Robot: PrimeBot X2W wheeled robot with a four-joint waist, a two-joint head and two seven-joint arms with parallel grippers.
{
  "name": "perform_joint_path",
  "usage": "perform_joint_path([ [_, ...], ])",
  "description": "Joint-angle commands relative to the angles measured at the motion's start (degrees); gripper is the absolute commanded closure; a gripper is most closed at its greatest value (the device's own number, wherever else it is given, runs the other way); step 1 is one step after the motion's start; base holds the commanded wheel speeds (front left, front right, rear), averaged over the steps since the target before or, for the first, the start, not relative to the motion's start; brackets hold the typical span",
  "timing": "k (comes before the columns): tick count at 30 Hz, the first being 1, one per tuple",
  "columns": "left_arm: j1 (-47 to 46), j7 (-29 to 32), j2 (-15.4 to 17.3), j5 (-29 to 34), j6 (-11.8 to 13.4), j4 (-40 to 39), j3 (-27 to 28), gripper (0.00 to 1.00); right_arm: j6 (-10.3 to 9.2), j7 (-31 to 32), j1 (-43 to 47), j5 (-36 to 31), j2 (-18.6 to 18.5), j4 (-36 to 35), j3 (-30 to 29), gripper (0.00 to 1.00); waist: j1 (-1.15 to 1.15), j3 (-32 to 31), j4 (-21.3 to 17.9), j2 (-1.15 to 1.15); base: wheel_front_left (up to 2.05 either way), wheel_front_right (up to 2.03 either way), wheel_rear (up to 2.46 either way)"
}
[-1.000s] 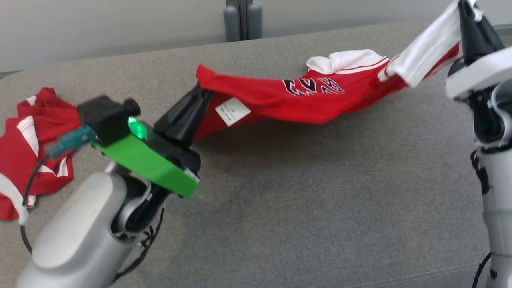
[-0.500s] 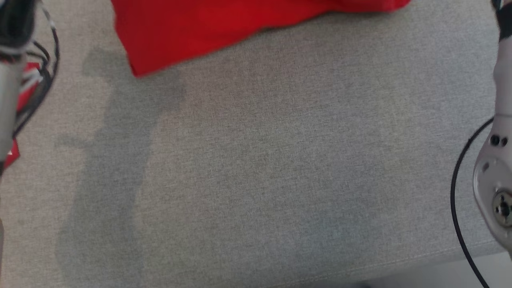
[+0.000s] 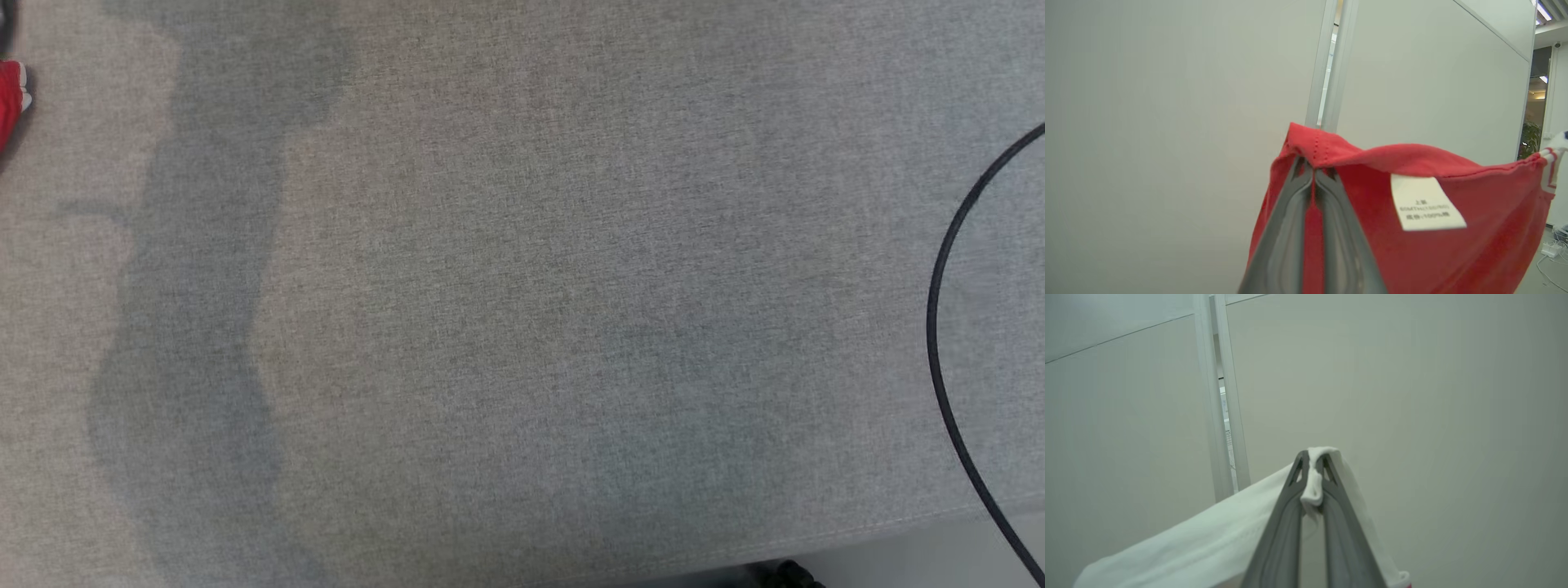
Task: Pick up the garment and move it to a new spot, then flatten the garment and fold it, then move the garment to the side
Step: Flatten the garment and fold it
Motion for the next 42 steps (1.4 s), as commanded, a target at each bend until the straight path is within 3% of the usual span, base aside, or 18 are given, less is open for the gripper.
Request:
perform_joint_path([
  [1,4.7,0.1,-0.5,0.3,-0.2,1.5,-1.5,1.00,0.00,-0.2,3.7,0.7,-0.5,1.2,1.2,1.00,0.00,0.6,0.5,0.00,0.00,0.00,0.00],
  [7,17.0,0.8,-1.2,-3.2,-0.2,9.5,-11.4,1.00,0.00,1.0,15.0,5.3,-4.4,6.9,13.0,1.00,0.00,-0.4,0.5,0.00,0.00,0.00,0.00],
  [12,24.6,1.2,-1.4,-6.3,-0.2,13.0,-17.9,1.00,-0.02,6.9,25.7,13.6,-8.7,7.5,20.9,1.00,0.00,-3.0,0.9,0.00,0.00,0.00,0.00],
  [19,34.7,6.7,-0.1,-10.8,-0.2,14.9,-24.9,1.00,-0.01,18.9,43.4,23.1,-14.0,4.4,20.8,1.00,0.00,-10.2,2.2,0.00,0.00,0.00,0.00],
  [23,40.5,9.3,0.8,-13.1,-0.2,14.1,-26.7,1.00,-0.02,26.2,53.0,24.4,-15.7,1.2,17.4,1.00,0.00,-14.2,2.7,0.00,0.00,0.00,0.00],
  [32,49.4,10.4,3.6,-14.1,2.0,8.6,-28.5,1.00,-0.03,47.4,74.2,18.8,-11.2,-13.1,4.6,1.00,0.00,-20.8,2.7,0.00,0.00,0.00,0.00],
  [39,55.2,14.5,6.9,-15.3,6.0,2.4,-29.6,1.00,-0.03,64.7,86.8,10.8,-1.9,-30.5,-5.4,1.00,0.00,-23.4,2.5,0.00,0.00,0.00,0.00],
  [42,57.1,16.4,8.5,-15.8,8.1,-0.7,-29.9,1.00,-0.03,69.4,90.1,8.2,1.8,-36.5,-8.6,1.00,0.00,-23.8,2.5,0.00,0.00,0.00,0.00],
])
